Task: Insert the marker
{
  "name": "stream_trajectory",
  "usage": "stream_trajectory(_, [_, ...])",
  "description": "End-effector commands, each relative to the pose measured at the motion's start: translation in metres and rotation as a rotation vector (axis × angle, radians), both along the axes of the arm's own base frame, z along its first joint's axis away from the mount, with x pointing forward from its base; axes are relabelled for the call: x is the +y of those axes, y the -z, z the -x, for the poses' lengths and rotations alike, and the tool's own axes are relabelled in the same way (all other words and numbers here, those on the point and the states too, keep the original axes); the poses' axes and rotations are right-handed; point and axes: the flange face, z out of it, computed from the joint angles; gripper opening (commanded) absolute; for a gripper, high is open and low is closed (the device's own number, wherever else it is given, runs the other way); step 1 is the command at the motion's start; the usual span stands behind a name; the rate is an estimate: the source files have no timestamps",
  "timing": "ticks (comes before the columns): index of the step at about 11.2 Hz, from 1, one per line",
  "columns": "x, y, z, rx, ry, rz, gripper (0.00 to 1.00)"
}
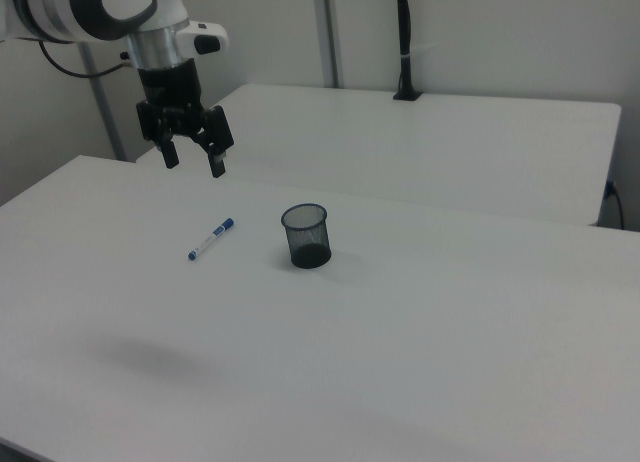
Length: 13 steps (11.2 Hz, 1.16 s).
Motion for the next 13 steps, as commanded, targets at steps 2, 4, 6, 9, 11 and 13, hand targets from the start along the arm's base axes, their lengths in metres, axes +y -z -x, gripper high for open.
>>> stream_trajectory(2, [0.002,0.0,0.002,-0.018,-0.02,-0.036,1.0])
stream_trajectory(4, [0.008,0.004,-0.001,-0.018,-0.03,-0.038,1.0])
stream_trajectory(6, [0.016,0.01,-0.011,-0.052,-0.034,-0.042,1.0])
stream_trajectory(9, [0.039,0.034,-0.029,-0.055,-0.07,-0.054,1.0])
stream_trajectory(11, [0.061,0.054,-0.046,-0.067,-0.09,-0.065,1.0])
stream_trajectory(13, [0.09,0.08,-0.071,-0.114,-0.057,-0.085,1.0])
